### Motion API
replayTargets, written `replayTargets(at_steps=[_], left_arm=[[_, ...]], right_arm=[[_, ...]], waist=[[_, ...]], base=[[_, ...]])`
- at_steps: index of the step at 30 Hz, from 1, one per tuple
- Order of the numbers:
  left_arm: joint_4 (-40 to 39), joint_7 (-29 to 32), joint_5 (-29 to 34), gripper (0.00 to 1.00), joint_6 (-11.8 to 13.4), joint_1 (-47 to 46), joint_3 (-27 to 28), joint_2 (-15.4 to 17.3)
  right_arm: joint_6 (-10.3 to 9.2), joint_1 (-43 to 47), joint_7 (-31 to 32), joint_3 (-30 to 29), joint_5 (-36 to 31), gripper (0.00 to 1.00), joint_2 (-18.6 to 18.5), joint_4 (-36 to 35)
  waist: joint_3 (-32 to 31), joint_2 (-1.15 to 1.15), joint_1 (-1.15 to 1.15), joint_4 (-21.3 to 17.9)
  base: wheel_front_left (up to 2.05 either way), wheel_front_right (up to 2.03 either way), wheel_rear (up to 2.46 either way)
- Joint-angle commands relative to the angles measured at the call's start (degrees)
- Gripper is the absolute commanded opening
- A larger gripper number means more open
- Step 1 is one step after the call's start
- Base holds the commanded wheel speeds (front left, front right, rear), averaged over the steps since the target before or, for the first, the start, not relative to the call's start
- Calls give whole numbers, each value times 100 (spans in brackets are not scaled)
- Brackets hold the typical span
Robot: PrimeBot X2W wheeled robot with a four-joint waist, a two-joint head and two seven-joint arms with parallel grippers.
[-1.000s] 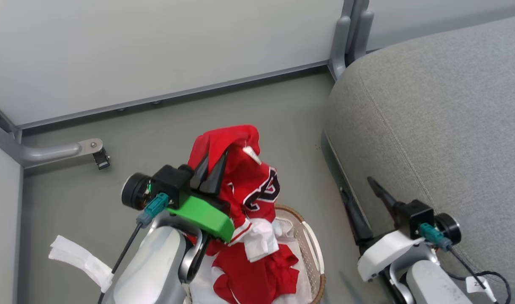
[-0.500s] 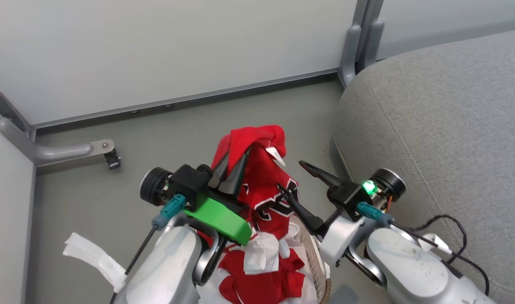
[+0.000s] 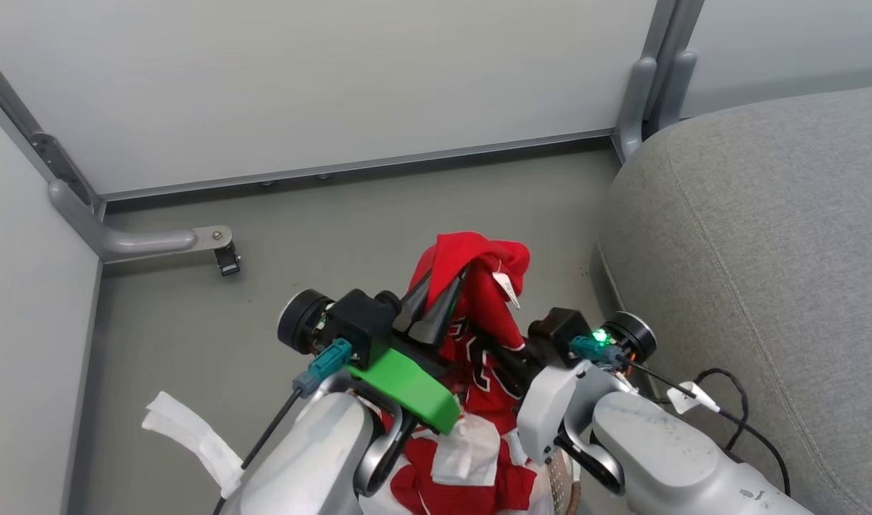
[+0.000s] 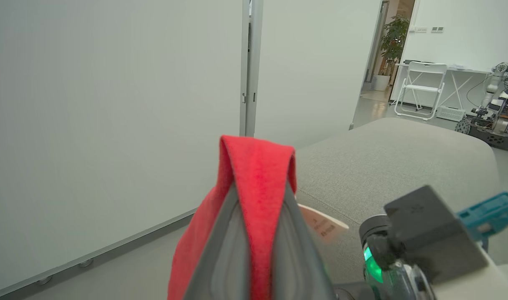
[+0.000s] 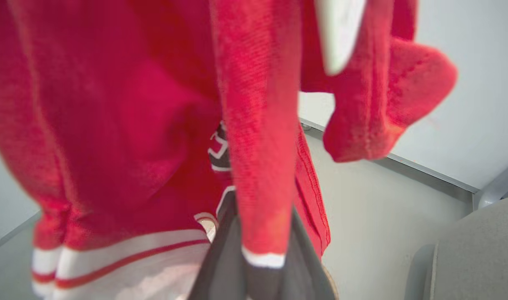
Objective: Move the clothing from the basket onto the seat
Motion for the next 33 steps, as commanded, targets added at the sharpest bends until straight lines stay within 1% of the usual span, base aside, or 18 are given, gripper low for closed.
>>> replayTargets(at_steps=[1, 2, 3, 4, 5, 8, 12, 19, 23, 27, 29, 33], left_arm=[[22, -5, -16, 0, -17, 48, 75, 4], [39, -5, 12, 0, -17, 79, 127, 3], [39, -5, 51, 20, -17, 94, 182, 1], [52, -5, 92, 77, -17, 128, 268, 2], [88, -5, 107, 100, -15, 184, 327, 4], [158, -4, 224, 100, -15, 262, 460, 1], [255, -3, 357, 100, -16, 353, 595, 4], [377, -2, 434, 100, -17, 294, 586, 14], [472, -1, 422, 100, -17, 201, 508, 53], [572, -1, 429, 100, -17, 134, 458, 120], [632, -1, 434, 100, -17, 82, 391, 144], [739, -1, 393, 100, -18, 4, 318, 229]], right_arm=[[-8, 134, -26, -157, 7, 0, -92, -73], [-8, 201, -26, -301, -37, 0, -143, -157], [-8, 262, -26, -449, -70, 0, -166, -245], [-7, 350, -26, -608, -120, 0, -182, -353], [-7, 441, -26, -766, -177, 0, -210, -476], [-7, 648, -26, -1115, -317, 0, -219, -775], [-7, 865, -26, -1465, -462, 0, -193, -1106], [-7, 1124, -26, -2148, -276, 0, -71, -1299], [-8, 1216, -26, -2679, -58, 0, -21, -1287], [-7, 1107, -26, -3220, 173, 0, 23, -1325], [-7, 939, -27, -3517, 224, 0, -24, -1386], [-7, 533, -26, -3854, 211, 0, -173, -1496]], waist=[[43, 34, 0, -44], [62, 34, 0, -91], [77, 34, 0, -145], [93, 34, 0, -221], [108, 34, 0, -314], [167, 34, 0, -620], [291, 34, 0, -1172], [582, 34, 0, -2190], [733, 34, 0, -2643], [898, 34, 0, -2924], [1004, 34, 0, -2961], [1203, 34, 0, -2956]], base=[[0, 0, 0], [0, 0, 0], [0, 0, 0], [0, 0, 0], [0, 0, 0], [0, 0, 0], [0, 0, 0], [0, 0, 0], [0, 0, 0], [0, 0, 0], [0, 0, 0], [0, 0, 0]])
